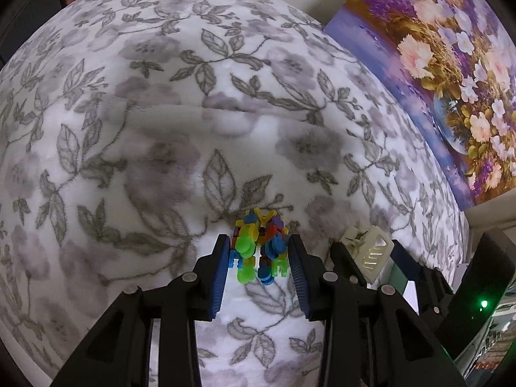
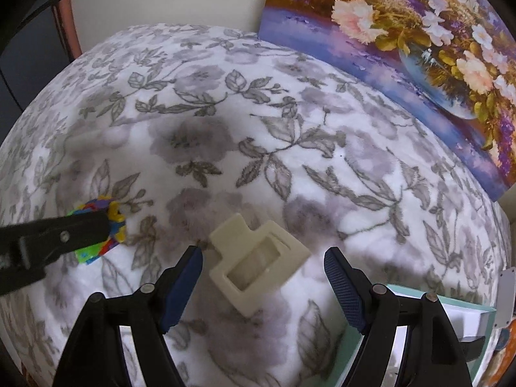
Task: Organize rigid objects
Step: 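Carry the block toy with the left tool while the right tool carries the cream clip to the tray, then open both tools to drop the block toy and clip in the tray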
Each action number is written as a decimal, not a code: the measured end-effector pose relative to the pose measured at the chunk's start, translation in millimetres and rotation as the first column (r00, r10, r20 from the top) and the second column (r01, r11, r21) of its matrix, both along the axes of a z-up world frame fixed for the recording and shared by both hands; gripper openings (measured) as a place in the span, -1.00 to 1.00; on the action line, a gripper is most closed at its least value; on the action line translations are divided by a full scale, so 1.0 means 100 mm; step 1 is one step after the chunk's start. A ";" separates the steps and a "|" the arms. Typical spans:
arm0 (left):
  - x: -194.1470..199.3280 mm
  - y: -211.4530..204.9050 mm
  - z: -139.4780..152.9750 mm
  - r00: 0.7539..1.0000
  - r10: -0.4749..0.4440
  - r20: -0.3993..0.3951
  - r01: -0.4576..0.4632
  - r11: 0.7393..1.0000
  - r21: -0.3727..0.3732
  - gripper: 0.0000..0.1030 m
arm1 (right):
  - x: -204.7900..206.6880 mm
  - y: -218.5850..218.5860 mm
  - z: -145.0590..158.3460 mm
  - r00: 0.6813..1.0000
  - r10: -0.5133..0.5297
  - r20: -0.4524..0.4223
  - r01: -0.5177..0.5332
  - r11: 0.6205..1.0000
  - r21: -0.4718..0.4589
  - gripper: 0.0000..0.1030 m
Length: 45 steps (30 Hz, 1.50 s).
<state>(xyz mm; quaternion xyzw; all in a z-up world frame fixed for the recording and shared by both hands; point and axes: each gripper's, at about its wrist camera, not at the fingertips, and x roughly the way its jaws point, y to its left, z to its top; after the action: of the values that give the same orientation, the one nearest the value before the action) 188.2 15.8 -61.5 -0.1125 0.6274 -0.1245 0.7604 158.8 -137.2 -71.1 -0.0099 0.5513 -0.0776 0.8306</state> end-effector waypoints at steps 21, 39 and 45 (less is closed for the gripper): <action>-0.22 -0.11 0.41 0.996 -0.036 0.080 0.034 0.999 0.020 -0.25 | -0.36 0.00 0.40 0.996 -0.023 0.086 0.022 1.000 0.020 0.17; -1.48 -1.35 0.98 0.873 -0.437 0.218 0.426 0.899 0.096 -0.25 | -1.91 -0.99 0.88 0.931 -0.356 0.079 0.357 0.934 0.008 0.17; -1.69 -1.70 0.86 0.841 -0.512 0.174 0.505 0.859 0.085 -0.25 | -2.23 -1.19 0.70 0.924 -0.381 0.017 0.382 0.924 -0.016 0.17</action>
<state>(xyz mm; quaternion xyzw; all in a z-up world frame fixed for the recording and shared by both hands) 19.4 -154.7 24.5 0.0839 0.5611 -0.3203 0.7587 -64.6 -256.5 -1.5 0.0901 0.5363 -0.2430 0.8032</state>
